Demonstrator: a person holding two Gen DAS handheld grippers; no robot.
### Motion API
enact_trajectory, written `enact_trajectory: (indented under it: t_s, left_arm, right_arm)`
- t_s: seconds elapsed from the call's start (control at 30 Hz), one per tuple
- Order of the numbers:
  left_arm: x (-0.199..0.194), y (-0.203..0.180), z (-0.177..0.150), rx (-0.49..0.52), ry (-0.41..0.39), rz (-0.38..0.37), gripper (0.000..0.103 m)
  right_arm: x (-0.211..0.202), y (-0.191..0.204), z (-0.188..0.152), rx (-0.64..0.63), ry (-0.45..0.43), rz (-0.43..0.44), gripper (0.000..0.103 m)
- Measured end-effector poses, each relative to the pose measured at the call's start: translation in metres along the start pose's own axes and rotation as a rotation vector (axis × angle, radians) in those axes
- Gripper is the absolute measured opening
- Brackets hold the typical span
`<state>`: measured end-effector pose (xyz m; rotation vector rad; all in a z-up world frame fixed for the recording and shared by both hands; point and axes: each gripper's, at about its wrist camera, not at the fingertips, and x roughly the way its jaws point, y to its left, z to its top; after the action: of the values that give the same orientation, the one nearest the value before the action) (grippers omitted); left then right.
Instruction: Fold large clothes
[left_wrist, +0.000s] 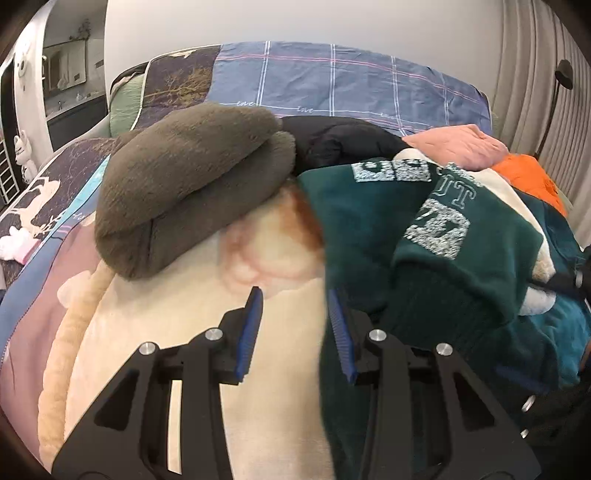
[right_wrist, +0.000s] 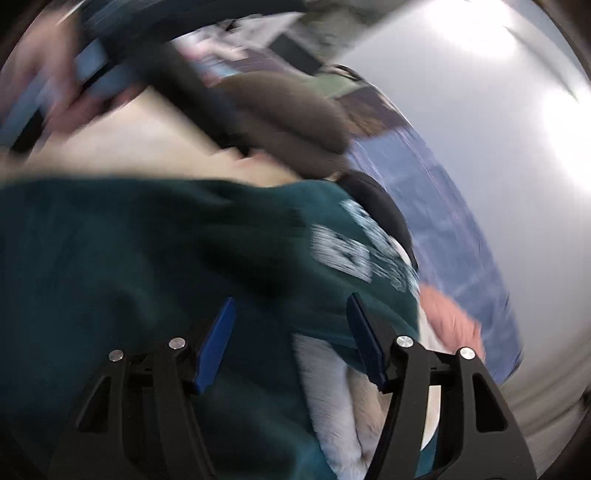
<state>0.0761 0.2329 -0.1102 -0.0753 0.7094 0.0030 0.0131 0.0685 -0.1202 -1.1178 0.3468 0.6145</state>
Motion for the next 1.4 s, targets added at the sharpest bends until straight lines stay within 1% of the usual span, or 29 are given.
enact_trajectory:
  t_s: [0.1, 0.13, 0.2, 0.27, 0.3, 0.33, 0.4, 0.43, 0.47, 0.5, 0.53, 0.6, 0.67, 0.7, 0.73, 0.8, 0.83, 0.93, 1.0, 1.03, 1.07, 1.1, 1.13, 1.17, 1.2, 1.27, 1.3, 1.33, 1.4]
  left_arm:
    - [0.006, 0.003, -0.002, -0.018, -0.001, 0.000, 0.039]
    - [0.007, 0.004, 0.000, -0.027, -0.003, -0.004, 0.039]
    - [0.007, 0.001, 0.000, -0.044, -0.012, -0.016, 0.039]
    - [0.003, 0.000, 0.002, -0.043, -0.023, -0.029, 0.040]
    - [0.001, -0.001, 0.005, -0.037, -0.029, -0.033, 0.040]
    - [-0.001, -0.003, 0.006, -0.028, -0.036, -0.038, 0.042]
    - [-0.006, -0.012, 0.011, 0.007, -0.056, -0.051, 0.044]
    - [-0.008, -0.018, 0.013, 0.027, -0.066, -0.065, 0.046]
    - [-0.010, -0.025, 0.015, 0.052, -0.076, -0.085, 0.052]
    - [-0.011, -0.032, 0.016, 0.074, -0.081, -0.100, 0.056]
    - [-0.011, -0.041, 0.016, 0.102, -0.081, -0.112, 0.067]
    - [-0.007, -0.063, 0.013, 0.185, -0.070, -0.116, 0.072]
    - [0.004, -0.085, 0.007, 0.281, -0.036, -0.087, 0.073]
    - [0.009, -0.091, 0.005, 0.314, -0.018, -0.070, 0.073]
    - [0.016, -0.097, 0.002, 0.345, 0.002, -0.052, 0.073]
    - [0.025, -0.102, 0.000, 0.375, 0.035, -0.028, 0.073]
    - [0.028, -0.103, 0.000, 0.384, 0.042, -0.012, 0.073]
    - [0.037, -0.105, 0.001, 0.426, 0.032, 0.083, 0.073]
    - [0.044, -0.106, 0.003, 0.446, 0.044, 0.113, 0.073]
    - [0.047, -0.107, 0.003, 0.457, 0.049, 0.122, 0.073]
    - [0.049, -0.112, 0.003, 0.485, 0.041, 0.145, 0.069]
    - [0.049, -0.114, 0.003, 0.504, 0.029, 0.158, 0.065]
    - [0.048, -0.118, 0.002, 0.543, 0.005, 0.178, 0.048]
    - [0.047, -0.124, 0.000, 0.586, -0.010, 0.204, 0.023]
    - [0.047, -0.125, 0.000, 0.603, -0.010, 0.220, 0.014]
    - [0.043, -0.120, -0.002, 0.621, -0.045, 0.285, 0.013]
    - [0.042, -0.115, -0.003, 0.625, -0.052, 0.307, 0.012]
    - [0.043, -0.105, -0.005, 0.612, -0.047, 0.324, 0.012]
    - [0.044, -0.086, -0.009, 0.558, -0.018, 0.312, 0.012]
  right_arm:
    - [0.015, 0.012, 0.007, -0.055, -0.015, -0.086, 0.063]
    - [0.020, 0.007, 0.010, -0.033, -0.022, -0.113, 0.051]
    - [0.026, -0.015, 0.013, 0.067, -0.010, -0.110, 0.015]
    - [0.014, -0.064, 0.007, 0.314, -0.060, -0.046, 0.014]
    - [0.004, -0.098, -0.002, 0.473, -0.085, -0.056, 0.014]
    - [-0.003, -0.120, -0.012, 0.577, -0.097, -0.065, 0.014]
    - [-0.021, -0.182, -0.060, 0.925, -0.114, -0.061, 0.014]
    - [-0.025, -0.198, -0.079, 1.038, -0.113, -0.050, 0.015]
    - [-0.027, -0.222, -0.115, 1.225, -0.101, -0.018, 0.016]
    - [-0.029, -0.235, -0.146, 1.371, -0.078, 0.013, 0.022]
    - [-0.027, -0.246, -0.190, 1.560, -0.022, 0.051, 0.029]
    - [-0.026, -0.245, -0.230, 1.692, 0.047, 0.065, 0.035]
    - [-0.025, -0.238, -0.256, 1.704, 0.115, 0.067, 0.043]
    - [-0.025, -0.231, -0.264, 1.699, 0.139, 0.083, 0.053]
    - [-0.024, -0.227, -0.268, 1.700, 0.144, 0.105, 0.063]
    - [-0.018, -0.222, -0.272, 1.703, 0.143, 0.188, 0.071]
    - [-0.010, -0.223, -0.271, 1.702, 0.141, 0.233, 0.074]
    - [0.007, -0.225, -0.279, 1.740, 0.139, 0.256, 0.076]
    - [0.014, -0.221, -0.285, 1.805, 0.140, 0.290, 0.076]
    - [0.027, -0.225, -0.288, 1.849, 0.149, 0.292, 0.074]
    - [0.033, -0.227, -0.289, 1.877, 0.147, 0.278, 0.063]
    - [0.037, -0.229, -0.286, 1.879, 0.134, 0.279, 0.030]
    - [0.038, -0.233, -0.279, 1.859, 0.128, 0.275, 0.025]
    - [0.032, -0.236, -0.269, 1.835, 0.094, 0.254, 0.023]
    - [0.023, -0.240, -0.257, 1.800, 0.042, 0.247, 0.022]
    - [-0.002, -0.248, -0.232, 1.739, -0.096, 0.262, 0.021]
    - [-0.008, -0.249, -0.227, 1.730, -0.127, 0.274, 0.021]
    - [-0.016, -0.249, -0.223, 1.721, -0.149, 0.295, 0.022]
    - [-0.017, -0.241, -0.221, 1.706, -0.123, 0.323, 0.023]
